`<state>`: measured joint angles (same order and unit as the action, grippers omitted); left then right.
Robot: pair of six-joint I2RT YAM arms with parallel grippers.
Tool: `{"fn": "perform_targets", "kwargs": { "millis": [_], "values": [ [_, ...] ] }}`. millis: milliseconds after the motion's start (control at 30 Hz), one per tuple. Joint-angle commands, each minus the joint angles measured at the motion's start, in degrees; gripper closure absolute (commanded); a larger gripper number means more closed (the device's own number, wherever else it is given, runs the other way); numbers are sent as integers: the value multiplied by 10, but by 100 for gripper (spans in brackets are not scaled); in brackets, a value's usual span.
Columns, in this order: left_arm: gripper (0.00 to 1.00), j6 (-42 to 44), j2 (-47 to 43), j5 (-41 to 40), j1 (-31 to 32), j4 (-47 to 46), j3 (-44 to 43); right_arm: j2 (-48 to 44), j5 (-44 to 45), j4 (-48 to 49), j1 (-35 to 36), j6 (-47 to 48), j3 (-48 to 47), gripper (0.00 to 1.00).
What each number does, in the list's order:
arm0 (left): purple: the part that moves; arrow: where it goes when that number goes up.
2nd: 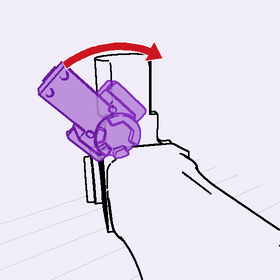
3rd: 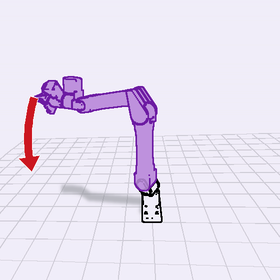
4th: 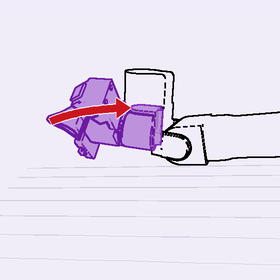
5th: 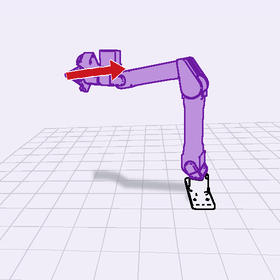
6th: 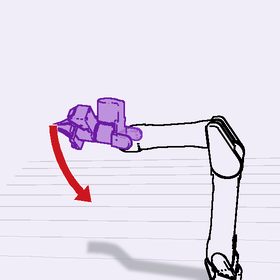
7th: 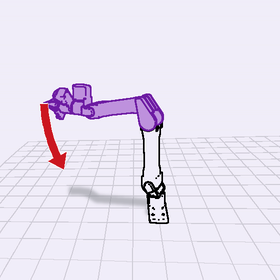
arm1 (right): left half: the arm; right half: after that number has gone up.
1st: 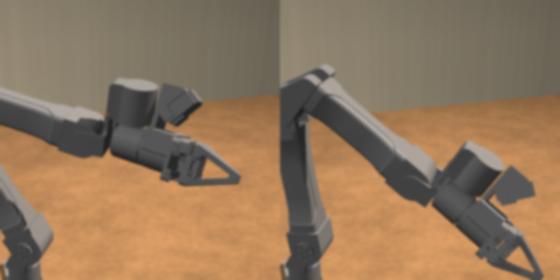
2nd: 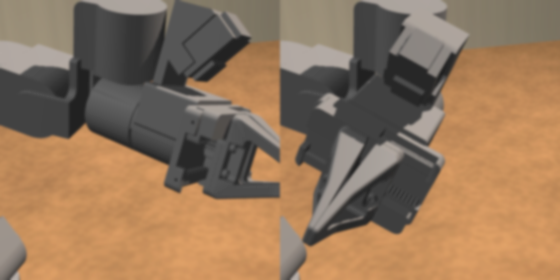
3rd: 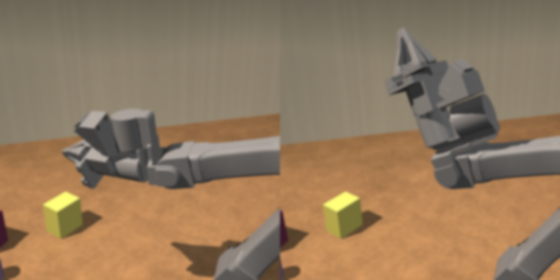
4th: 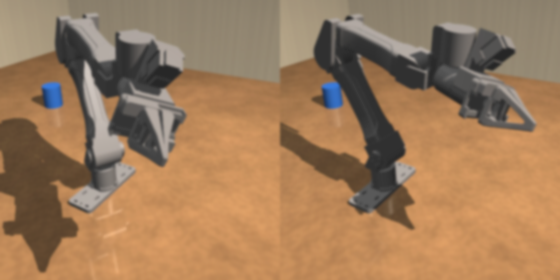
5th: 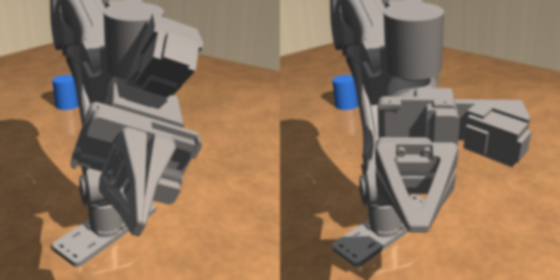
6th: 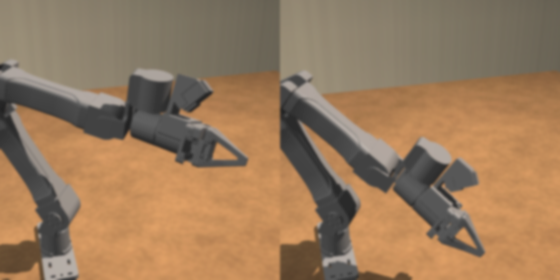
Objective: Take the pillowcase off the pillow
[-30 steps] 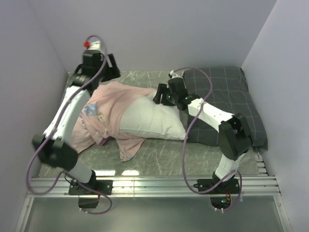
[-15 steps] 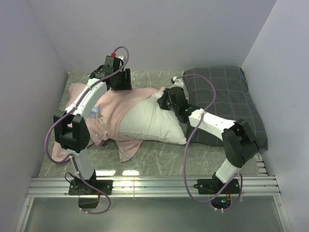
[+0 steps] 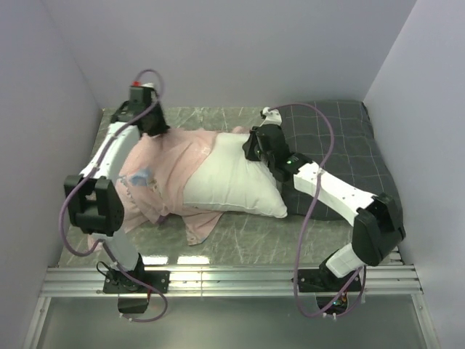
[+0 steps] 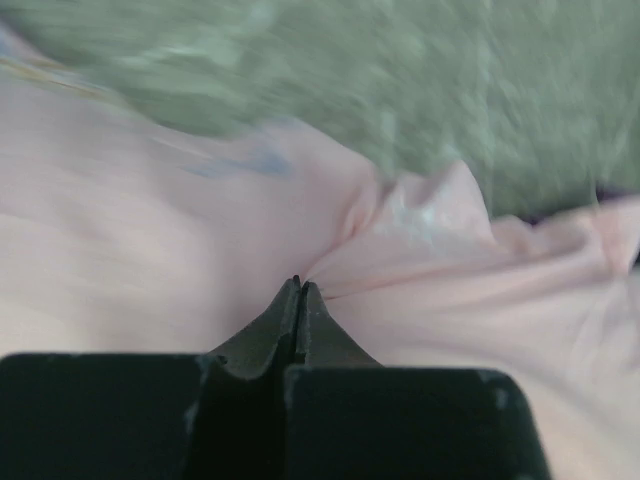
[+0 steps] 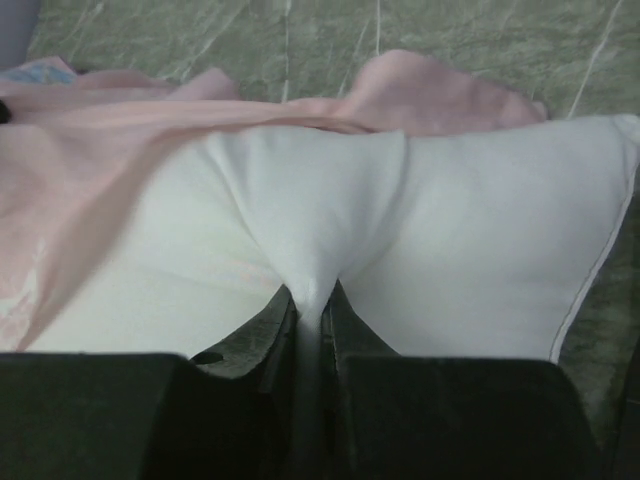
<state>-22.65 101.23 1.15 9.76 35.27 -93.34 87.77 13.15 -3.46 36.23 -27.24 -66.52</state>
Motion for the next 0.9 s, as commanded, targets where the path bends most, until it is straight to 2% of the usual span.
{"fn": "perform_targets", "kwargs": {
  "millis": [0, 100, 200, 333, 467, 533, 567, 600, 667, 700, 767, 800, 867],
  "values": [
    [100, -58, -69, -77, -114, -33, 32, -74, 65, -7, -19, 19, -10, 100],
    [100, -84, -96, -91, -183, -52, 59, -104, 65, -13, -34, 22, -5, 100],
    [100, -96, -106, -130, -201, -60, 76, -112, 79, -43, -51, 18, -19, 100],
    [100, -105, -99, -89, -238, -61, 51, -123, 79, -65, -90, -2, -21, 100],
    [100, -90, -97, -20, -222, -84, 31, -114, 38, -59, -97, -12, -11, 100],
    [88, -75, -104, -24, -185, -82, 12, -100, 22, -56, -94, -14, -8, 100],
    [71, -58, -107, -39, -169, -65, 4, -95, 15, -58, -92, -15, -9, 98],
    [60, -51, -117, -71, -153, -59, -3, -93, 12, -59, -92, -13, -10, 85],
    [43, -42, -132, -96, -111, -39, -12, -93, 13, -60, -85, -3, -11, 70],
    [32, -42, -153, -119, -83, -31, -12, -95, 14, -63, -82, 1, -13, 56],
    [23, -43, -179, -147, -58, -16, 3, -100, 22, -75, -73, 12, -19, 45],
    [22, -46, -210, -156, -35, -5, 12, -103, 32, -80, -69, 18, -21, 37],
    [21, -57, -245, -176, -13, 1, 56, -116, 50, -92, -48, 32, -24, 31]
  ]
}}
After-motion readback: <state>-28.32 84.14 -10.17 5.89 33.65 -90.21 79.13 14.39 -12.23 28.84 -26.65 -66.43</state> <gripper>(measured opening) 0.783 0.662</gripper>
